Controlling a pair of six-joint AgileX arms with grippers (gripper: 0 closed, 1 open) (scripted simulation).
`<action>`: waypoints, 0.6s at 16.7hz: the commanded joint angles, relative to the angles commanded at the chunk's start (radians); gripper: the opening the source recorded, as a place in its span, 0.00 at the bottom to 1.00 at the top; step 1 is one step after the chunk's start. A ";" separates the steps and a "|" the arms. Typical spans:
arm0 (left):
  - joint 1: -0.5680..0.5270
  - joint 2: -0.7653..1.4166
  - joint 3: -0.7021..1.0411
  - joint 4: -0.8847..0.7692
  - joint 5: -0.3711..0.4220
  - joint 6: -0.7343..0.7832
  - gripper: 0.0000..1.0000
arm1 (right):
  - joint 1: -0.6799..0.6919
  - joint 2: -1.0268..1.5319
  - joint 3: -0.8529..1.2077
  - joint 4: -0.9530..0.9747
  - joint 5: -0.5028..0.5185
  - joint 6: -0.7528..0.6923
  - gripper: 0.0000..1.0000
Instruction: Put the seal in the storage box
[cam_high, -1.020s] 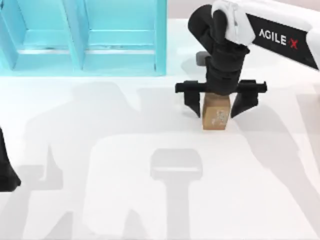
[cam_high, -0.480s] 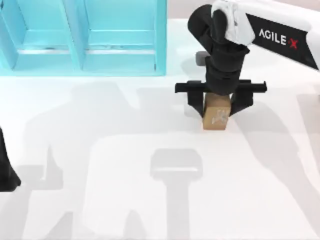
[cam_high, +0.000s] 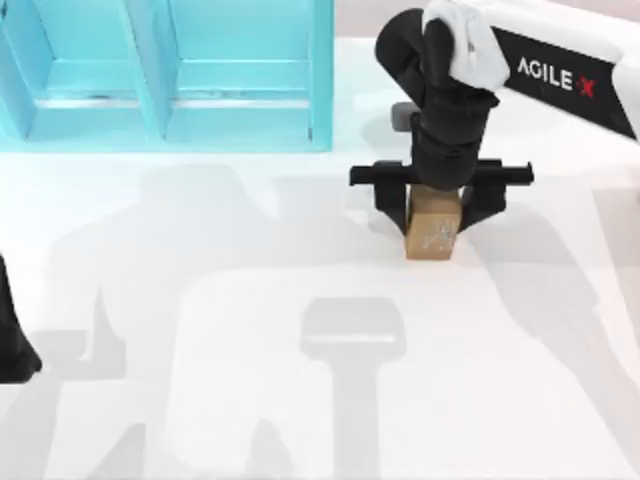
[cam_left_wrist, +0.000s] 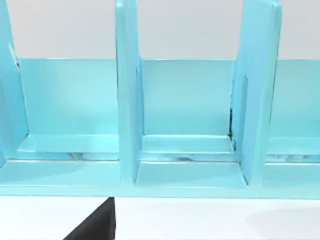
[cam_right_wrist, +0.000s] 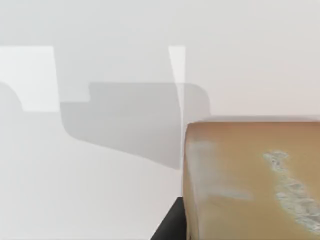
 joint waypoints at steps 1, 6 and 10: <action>0.000 0.000 0.000 0.000 0.000 0.000 1.00 | 0.000 0.003 0.013 -0.013 0.000 0.001 0.00; 0.000 0.000 0.000 0.000 0.000 0.000 1.00 | -0.005 0.023 0.230 -0.199 0.000 0.006 0.00; 0.000 0.000 0.000 0.000 0.000 0.000 1.00 | -0.003 0.039 0.425 -0.382 0.000 0.001 0.00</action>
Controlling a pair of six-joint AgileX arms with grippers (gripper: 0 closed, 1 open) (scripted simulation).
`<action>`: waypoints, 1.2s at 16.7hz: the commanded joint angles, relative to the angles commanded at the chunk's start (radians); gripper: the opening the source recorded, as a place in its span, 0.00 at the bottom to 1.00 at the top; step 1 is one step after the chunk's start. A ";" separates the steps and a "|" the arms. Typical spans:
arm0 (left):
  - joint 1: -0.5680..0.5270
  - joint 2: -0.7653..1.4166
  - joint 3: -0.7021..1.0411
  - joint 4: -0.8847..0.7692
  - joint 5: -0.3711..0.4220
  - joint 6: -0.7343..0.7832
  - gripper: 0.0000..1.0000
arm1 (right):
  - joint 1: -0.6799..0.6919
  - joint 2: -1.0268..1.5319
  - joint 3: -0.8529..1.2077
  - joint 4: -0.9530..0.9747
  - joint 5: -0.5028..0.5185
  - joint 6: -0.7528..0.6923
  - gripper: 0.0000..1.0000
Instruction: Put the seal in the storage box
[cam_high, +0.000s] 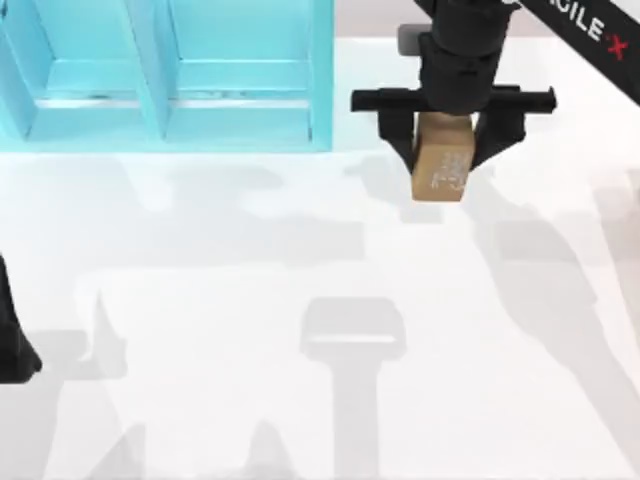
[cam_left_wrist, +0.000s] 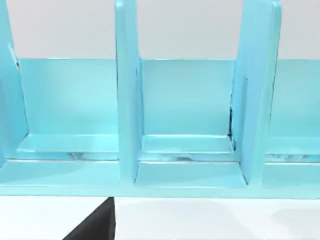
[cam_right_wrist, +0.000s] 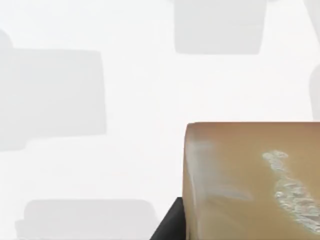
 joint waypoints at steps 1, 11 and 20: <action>0.000 0.000 0.000 0.000 0.000 0.000 1.00 | 0.000 0.002 0.027 -0.027 0.000 -0.001 0.00; 0.000 0.000 0.000 0.000 0.000 0.000 1.00 | -0.107 -0.076 -0.059 -0.025 0.000 -0.107 0.00; 0.000 0.000 0.000 0.000 0.000 0.000 1.00 | -0.724 -0.490 -0.608 0.114 -0.004 -0.739 0.00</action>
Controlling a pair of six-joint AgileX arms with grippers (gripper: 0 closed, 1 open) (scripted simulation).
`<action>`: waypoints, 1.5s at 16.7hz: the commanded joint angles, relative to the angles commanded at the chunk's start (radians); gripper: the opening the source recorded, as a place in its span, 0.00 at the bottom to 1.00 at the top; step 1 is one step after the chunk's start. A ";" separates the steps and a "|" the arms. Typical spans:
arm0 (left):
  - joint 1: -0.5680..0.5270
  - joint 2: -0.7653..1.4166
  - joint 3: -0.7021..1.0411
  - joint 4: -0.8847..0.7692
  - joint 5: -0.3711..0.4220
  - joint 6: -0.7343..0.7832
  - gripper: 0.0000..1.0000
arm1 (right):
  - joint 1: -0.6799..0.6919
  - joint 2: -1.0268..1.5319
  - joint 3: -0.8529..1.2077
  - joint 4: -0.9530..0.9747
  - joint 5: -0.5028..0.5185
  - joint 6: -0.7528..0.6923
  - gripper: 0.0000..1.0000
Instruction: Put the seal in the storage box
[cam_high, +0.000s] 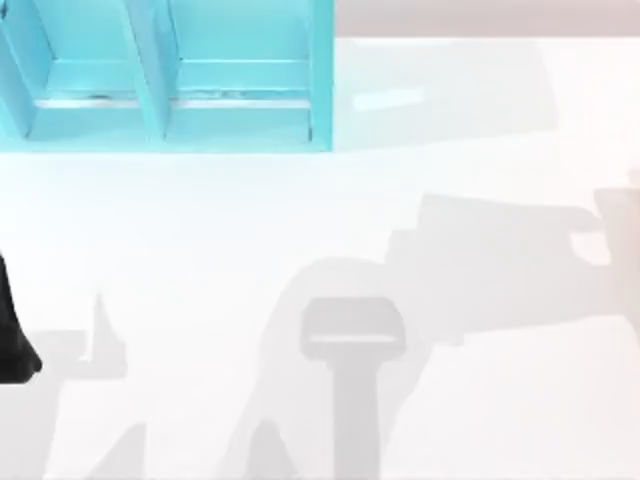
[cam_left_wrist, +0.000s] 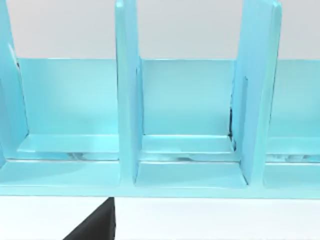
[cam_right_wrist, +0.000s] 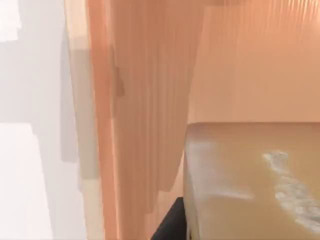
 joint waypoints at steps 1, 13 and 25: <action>0.000 0.000 0.000 0.000 0.000 0.000 1.00 | -0.057 -0.041 -0.057 0.013 0.001 -0.057 0.00; 0.000 0.000 0.000 0.000 0.000 0.000 1.00 | -0.184 -0.140 -0.247 0.108 0.004 -0.179 0.00; 0.000 0.000 0.000 0.000 0.000 0.000 1.00 | -0.181 -0.132 -0.430 0.298 0.005 -0.183 0.15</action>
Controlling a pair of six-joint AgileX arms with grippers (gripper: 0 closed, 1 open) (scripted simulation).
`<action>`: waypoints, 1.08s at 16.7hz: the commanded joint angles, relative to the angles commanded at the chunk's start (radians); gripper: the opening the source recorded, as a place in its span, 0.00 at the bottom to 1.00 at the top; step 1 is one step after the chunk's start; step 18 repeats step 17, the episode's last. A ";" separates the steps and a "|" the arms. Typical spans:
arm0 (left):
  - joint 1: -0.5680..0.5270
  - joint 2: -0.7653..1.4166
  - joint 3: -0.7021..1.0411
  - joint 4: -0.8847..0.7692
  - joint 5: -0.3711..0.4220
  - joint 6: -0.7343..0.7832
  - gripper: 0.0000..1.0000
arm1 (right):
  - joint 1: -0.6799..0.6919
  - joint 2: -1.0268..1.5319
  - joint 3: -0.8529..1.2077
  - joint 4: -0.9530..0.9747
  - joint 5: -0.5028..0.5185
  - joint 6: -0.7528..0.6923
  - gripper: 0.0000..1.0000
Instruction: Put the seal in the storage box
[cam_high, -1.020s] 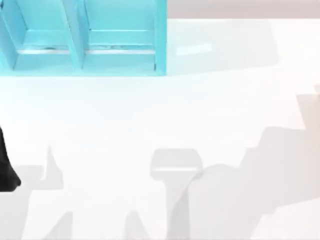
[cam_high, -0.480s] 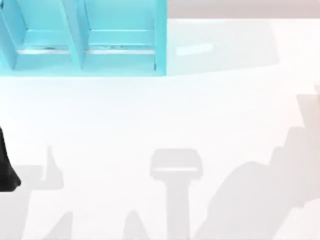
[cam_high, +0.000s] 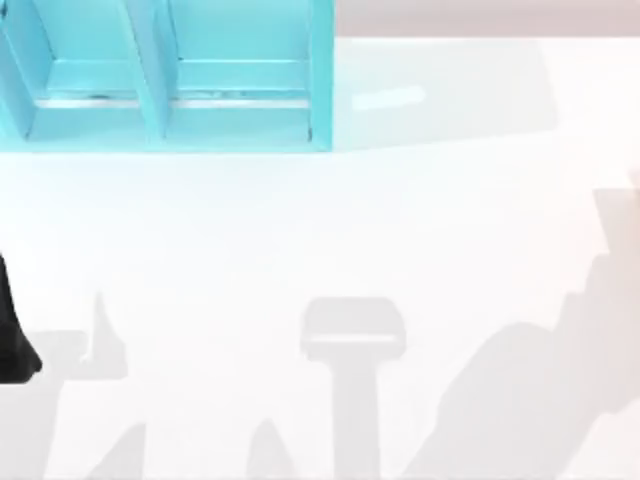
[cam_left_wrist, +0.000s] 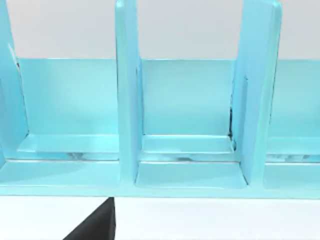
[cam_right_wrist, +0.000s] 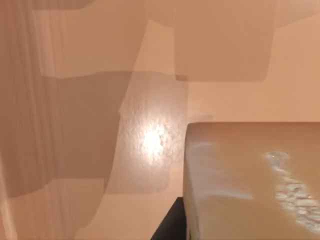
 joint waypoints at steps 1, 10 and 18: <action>0.000 0.000 0.000 0.000 0.000 0.000 1.00 | 0.000 0.000 0.000 0.000 0.000 0.000 0.23; 0.000 0.000 0.000 0.000 0.000 0.000 1.00 | 0.000 0.000 0.000 0.000 0.000 0.000 0.90; 0.000 0.000 0.000 0.000 0.000 0.000 1.00 | 0.000 0.000 0.000 0.000 0.000 0.000 1.00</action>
